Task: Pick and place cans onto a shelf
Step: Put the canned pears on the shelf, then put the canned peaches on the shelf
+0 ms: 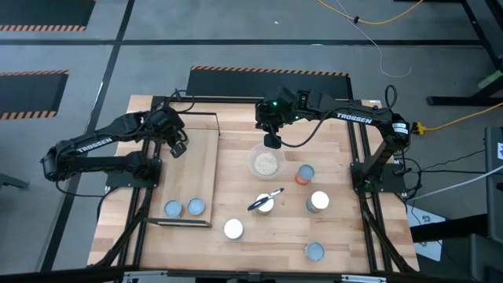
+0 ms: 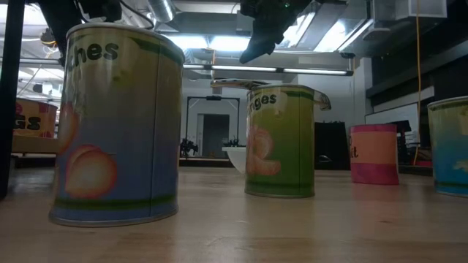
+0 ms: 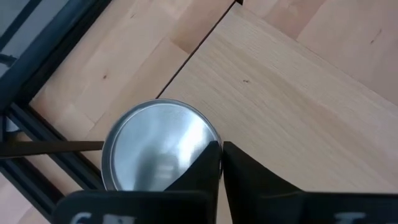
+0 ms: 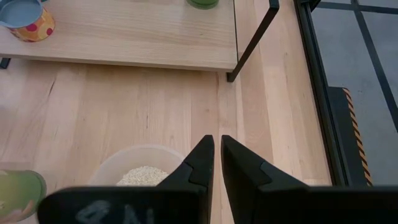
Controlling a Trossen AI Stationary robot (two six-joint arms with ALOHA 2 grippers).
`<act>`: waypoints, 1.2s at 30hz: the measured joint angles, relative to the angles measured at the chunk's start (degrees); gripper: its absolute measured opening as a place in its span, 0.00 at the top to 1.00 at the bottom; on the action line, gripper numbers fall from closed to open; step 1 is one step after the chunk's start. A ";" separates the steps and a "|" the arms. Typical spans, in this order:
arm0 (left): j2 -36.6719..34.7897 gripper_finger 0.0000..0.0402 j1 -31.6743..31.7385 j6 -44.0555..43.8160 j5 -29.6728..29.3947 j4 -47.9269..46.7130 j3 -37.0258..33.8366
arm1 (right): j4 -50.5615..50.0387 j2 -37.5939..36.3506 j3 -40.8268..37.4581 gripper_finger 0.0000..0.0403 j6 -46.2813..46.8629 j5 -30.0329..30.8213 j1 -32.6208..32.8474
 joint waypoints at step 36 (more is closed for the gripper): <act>-2.58 0.71 0.02 0.19 0.78 5.56 0.00 | 0.02 0.00 0.00 0.91 0.03 -5.53 0.14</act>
